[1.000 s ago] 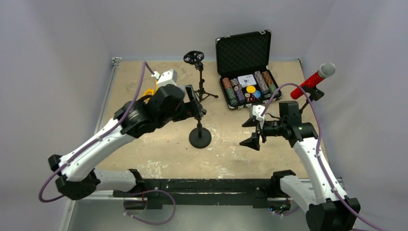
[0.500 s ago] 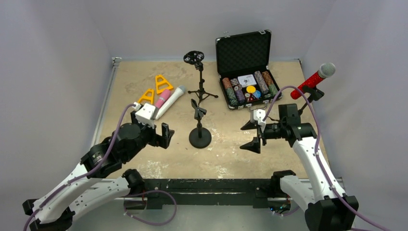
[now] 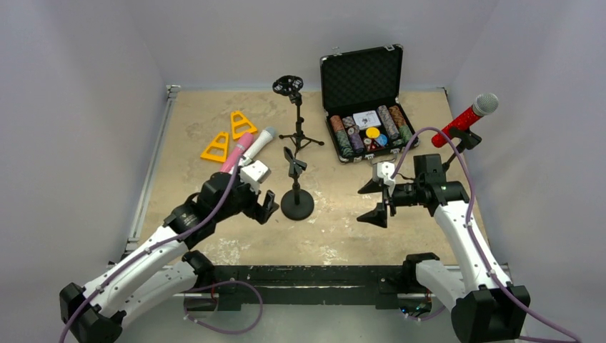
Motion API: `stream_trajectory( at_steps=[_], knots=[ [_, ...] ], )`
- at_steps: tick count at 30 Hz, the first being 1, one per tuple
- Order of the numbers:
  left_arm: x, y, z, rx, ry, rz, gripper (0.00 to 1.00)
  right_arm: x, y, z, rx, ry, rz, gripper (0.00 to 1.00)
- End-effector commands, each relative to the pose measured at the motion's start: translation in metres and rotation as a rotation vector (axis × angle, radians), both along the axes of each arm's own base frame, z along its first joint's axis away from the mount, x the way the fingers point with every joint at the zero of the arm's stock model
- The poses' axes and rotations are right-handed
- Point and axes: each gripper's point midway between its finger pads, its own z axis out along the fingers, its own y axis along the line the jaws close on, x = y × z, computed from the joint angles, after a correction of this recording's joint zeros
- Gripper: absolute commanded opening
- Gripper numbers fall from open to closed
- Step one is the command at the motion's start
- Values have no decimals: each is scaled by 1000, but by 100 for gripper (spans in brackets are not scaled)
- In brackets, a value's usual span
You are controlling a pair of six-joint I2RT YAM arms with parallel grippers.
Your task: Attach the microphones to the stand
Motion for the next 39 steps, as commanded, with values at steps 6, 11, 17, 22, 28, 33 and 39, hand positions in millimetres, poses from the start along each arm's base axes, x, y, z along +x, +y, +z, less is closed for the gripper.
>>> stream_trajectory(
  at_steps=[6, 11, 17, 22, 28, 33, 39],
  knots=[
    [18, -78, 17, -114, -308, -423, 58, -6, 4, 9, 41, -36, 30, 85],
    [29, -82, -2, -65, -265, -413, 9, -6, 4, 10, 43, -41, 34, 85],
    [33, -80, 0, -109, -307, -367, 11, -9, 6, 13, 62, -59, 52, 84],
    [18, -60, 30, -149, -339, -305, 17, -8, 14, 35, 66, -112, 78, 84],
    [-14, -2, 65, -28, -301, -200, 54, 6, 36, 94, -31, -151, 52, 84],
    [-27, 39, 60, 66, -227, -69, 70, 29, 73, 160, 37, -65, -37, 83],
    [-16, 48, 53, 36, -309, 17, 81, 71, 120, 222, 124, -19, -289, 81]
  ],
)
